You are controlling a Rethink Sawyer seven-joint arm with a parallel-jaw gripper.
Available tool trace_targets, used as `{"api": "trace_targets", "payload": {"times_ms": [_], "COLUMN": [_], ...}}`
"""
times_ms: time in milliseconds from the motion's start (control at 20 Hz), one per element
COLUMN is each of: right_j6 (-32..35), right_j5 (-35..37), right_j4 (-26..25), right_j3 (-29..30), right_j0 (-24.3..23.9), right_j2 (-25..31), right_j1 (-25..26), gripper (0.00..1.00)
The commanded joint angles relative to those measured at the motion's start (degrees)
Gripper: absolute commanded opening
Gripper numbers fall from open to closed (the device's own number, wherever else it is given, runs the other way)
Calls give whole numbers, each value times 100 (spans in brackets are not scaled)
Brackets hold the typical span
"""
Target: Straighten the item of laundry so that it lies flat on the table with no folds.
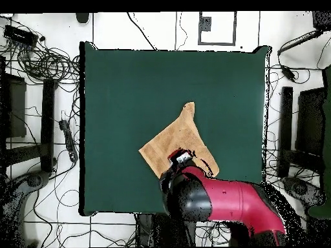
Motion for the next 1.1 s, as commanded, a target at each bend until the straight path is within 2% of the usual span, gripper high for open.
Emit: {"api": "trace_targets", "payload": {"times_ms": [50,200,450,850,1100], "right_j6": [-3459,-3179,-2188,-1127,-543], "right_j5": [1034,933,571,160,-80], "right_j4": [-715,-932,-1404,-1499,-1376], "right_j3": [185,229,60,-561,-957], "right_j0": [-763,-799,-157,748,1428], "right_j2": [1480,1604,1296,821,419], "right_j1": [-100,12,485,1518,1947], "gripper": [100,100,100,100,100]}}
